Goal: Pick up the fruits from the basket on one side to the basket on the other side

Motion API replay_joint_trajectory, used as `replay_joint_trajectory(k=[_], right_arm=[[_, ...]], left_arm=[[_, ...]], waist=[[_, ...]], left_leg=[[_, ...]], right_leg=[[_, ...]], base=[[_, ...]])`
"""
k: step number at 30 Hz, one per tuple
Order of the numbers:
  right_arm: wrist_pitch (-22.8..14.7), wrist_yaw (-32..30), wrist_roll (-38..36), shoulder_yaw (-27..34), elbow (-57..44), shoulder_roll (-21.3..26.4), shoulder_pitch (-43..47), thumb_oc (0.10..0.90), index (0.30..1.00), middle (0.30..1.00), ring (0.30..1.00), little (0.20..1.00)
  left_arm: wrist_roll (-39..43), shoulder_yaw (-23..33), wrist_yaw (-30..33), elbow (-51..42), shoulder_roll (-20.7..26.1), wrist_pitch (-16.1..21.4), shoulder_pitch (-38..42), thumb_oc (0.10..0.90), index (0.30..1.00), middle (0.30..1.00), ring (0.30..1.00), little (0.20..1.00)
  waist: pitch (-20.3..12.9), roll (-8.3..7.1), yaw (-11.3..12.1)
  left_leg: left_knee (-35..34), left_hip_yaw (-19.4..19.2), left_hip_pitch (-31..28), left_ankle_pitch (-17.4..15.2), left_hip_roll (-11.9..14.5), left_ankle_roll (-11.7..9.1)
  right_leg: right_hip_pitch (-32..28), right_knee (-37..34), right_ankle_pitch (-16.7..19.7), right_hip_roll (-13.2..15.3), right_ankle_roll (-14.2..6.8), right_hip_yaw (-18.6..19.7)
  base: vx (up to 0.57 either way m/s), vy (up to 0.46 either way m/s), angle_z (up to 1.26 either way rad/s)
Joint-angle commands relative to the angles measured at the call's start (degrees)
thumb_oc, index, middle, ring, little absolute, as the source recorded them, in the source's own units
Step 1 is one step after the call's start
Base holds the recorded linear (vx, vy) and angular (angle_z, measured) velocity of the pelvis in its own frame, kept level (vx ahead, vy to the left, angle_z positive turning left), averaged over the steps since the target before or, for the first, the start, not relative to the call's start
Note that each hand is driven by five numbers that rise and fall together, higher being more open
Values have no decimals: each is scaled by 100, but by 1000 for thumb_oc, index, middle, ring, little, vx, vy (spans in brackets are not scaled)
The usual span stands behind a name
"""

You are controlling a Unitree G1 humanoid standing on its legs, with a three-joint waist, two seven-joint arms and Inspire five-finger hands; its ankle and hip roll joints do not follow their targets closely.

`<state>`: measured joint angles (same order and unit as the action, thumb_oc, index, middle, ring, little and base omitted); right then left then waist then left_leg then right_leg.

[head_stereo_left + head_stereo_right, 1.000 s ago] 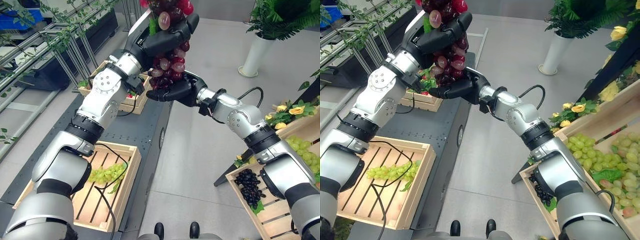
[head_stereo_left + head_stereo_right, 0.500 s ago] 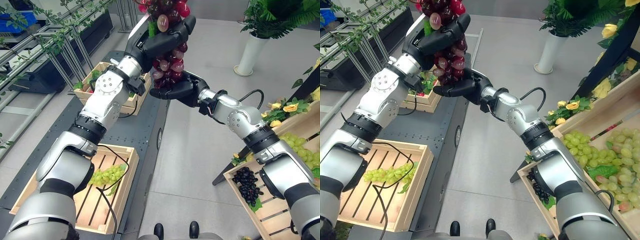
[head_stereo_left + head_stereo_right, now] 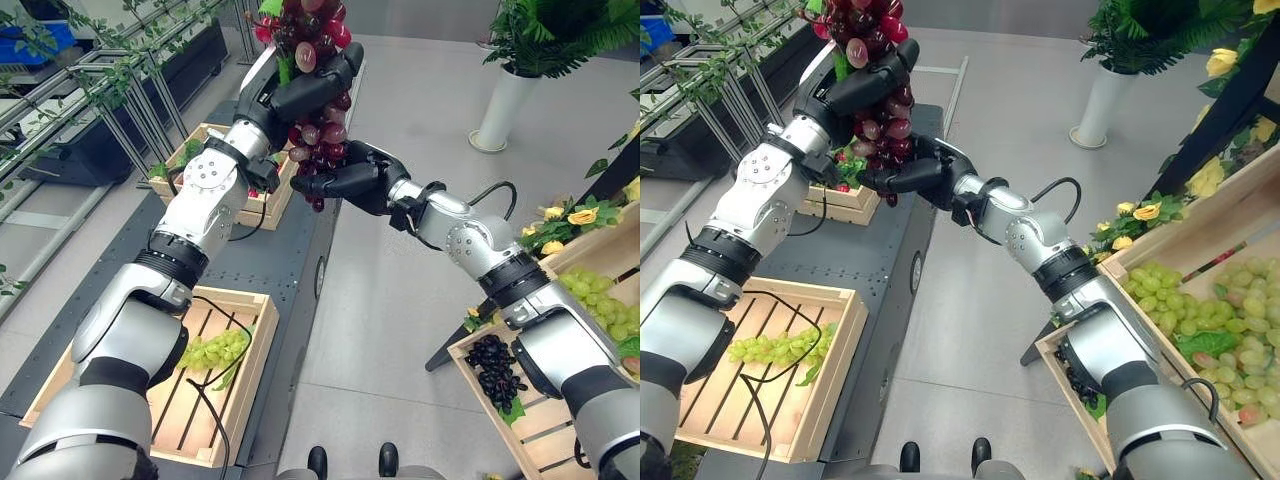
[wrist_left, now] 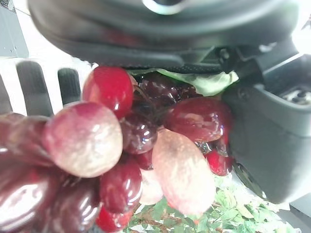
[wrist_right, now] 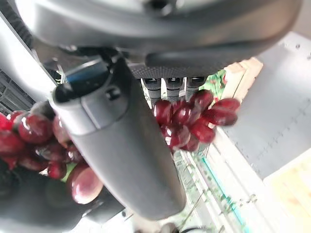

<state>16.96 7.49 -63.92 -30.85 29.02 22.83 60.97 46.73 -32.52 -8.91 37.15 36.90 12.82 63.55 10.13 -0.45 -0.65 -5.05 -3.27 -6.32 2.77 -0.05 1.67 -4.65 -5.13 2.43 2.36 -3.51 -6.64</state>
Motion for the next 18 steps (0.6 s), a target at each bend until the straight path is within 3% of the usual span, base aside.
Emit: replay_joint_trajectory(k=[1, 9, 18], right_arm=[[-844, 20, -549, 324, 179, -416, 347, 800, 900, 900, 900, 900], [-704, -34, -877, 251, 61, -749, 300, 800, 900, 900, 900, 900], [-896, -55, -1117, 290, 72, -1042, 373, 800, 900, 900, 900, 900]], left_arm=[[101, 343, 50, 441, -54, 677, 253, 400, 300, 300, 300, 300], [223, 353, -134, 225, -286, 704, 177, 400, 300, 300, 300, 300], [-18, 192, -272, -43, -525, 595, 189, 400, 300, 300, 300, 300]], waist=[[-1265, 149, 196], [-1269, 131, 208], [-1274, 128, 216]], left_leg=[[5, 66, 47, -484, -227, -132], [5, 65, 46, -477, -213, -136], [5, 67, 42, -473, -200, -132]], right_leg=[[-70, 13, -193, -160, 159, -161], [-68, 13, -184, -167, 166, -143], [-65, 13, -171, -180, 173, -111]], base=[[0, 0, 0], [0, 0, 0], [0, 0, 0]])
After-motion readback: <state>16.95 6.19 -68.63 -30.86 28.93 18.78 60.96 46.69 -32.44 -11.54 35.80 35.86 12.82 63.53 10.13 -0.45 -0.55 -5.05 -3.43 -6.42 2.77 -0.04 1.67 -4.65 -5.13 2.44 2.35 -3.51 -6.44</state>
